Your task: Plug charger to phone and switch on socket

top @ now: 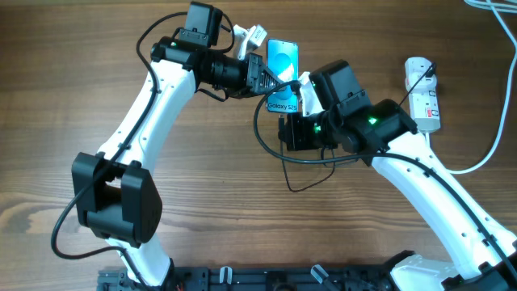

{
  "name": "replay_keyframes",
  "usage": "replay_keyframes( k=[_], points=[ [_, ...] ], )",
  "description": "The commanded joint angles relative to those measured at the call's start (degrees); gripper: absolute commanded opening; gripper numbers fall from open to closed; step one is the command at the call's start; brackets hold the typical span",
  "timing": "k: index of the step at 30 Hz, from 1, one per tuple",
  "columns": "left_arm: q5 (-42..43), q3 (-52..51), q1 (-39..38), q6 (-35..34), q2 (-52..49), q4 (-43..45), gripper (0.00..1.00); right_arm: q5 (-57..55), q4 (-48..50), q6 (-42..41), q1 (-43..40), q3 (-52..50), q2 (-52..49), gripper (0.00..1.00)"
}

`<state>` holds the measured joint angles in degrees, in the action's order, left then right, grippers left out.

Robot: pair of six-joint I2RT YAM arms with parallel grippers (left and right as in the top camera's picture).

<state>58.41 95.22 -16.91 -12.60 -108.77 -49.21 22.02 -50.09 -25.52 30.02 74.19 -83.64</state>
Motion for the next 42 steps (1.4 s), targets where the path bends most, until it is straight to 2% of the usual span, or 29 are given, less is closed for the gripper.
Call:
replay_keyframes(
  k=[1,5,23,31,36,42],
  points=[
    [2.64,0.46,-0.42,0.17,1.51,0.37,0.04,0.15,0.07,-0.22,0.13,1.29,-0.44,0.04],
    [2.64,0.46,-0.42,0.20,1.51,0.20,0.04,-1.46,0.22,-3.15,0.13,1.29,-0.44,0.04],
    [4.57,0.46,-0.42,0.61,1.51,-0.07,0.04,-1.25,2.60,-3.10,-0.55,1.29,-0.42,0.04],
    [3.65,0.46,-0.42,1.90,1.51,-0.04,0.04,2.05,2.01,-1.77,-1.70,1.29,-0.37,0.04],
    [3.67,0.46,-0.35,1.88,1.51,0.22,0.04,2.16,-2.54,0.07,-1.70,1.29,-0.37,0.04],
    [3.72,0.46,-0.37,1.88,1.51,0.15,0.04,2.05,-2.01,0.07,-1.70,1.29,-0.37,0.04]
  ],
)
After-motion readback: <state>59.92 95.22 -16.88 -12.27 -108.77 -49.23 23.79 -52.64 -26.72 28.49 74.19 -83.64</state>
